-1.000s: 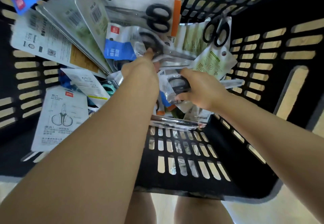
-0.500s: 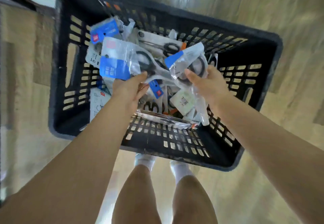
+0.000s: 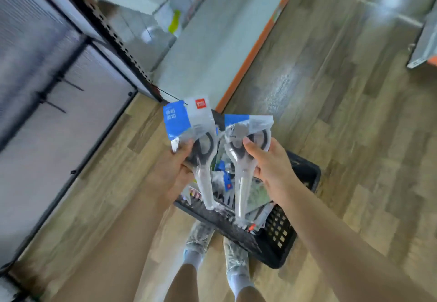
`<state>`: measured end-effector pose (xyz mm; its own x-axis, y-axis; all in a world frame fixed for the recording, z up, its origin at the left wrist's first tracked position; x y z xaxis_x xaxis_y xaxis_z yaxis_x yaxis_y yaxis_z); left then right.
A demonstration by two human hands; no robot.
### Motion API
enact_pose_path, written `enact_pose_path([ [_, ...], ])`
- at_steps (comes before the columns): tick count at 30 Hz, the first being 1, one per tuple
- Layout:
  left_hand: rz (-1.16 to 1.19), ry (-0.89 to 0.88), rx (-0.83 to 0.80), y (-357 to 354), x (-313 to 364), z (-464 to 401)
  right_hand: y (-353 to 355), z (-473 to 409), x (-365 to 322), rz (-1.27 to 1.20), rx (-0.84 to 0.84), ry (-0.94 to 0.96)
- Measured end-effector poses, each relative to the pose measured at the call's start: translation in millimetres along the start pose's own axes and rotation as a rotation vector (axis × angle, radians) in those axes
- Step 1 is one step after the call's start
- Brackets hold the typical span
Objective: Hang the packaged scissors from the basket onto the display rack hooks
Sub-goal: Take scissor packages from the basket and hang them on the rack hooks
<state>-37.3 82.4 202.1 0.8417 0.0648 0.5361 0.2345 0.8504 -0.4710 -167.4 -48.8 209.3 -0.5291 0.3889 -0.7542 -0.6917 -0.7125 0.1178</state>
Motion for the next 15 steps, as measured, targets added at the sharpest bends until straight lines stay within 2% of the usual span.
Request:
enact_pose_path([
  [7, 0.001, -0.243, -0.011, -41, 104, 137, -28, 101, -151, 0.046, -0.098, 0.268],
  [11, 0.006, -0.463, -0.034, -49, 174, 226, -61, 159, -227, 0.041, -0.230, 0.425],
  [15, -0.017, -0.645, 0.040, -41, 223, 306, -103, 228, -286, 0.042, -0.363, 0.577],
])
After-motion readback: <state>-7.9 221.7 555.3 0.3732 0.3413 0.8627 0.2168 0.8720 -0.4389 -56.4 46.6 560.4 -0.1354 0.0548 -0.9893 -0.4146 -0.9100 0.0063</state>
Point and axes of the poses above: each hand's wrist, its own z-axis away from the middle knuckle, its own y-axis out of the back of the hand, x = y × z, the point moved 1 cm from there along -z, towards the middle knuckle, and after that the axes turned 14 degrees about z, right-handed, at the moved point
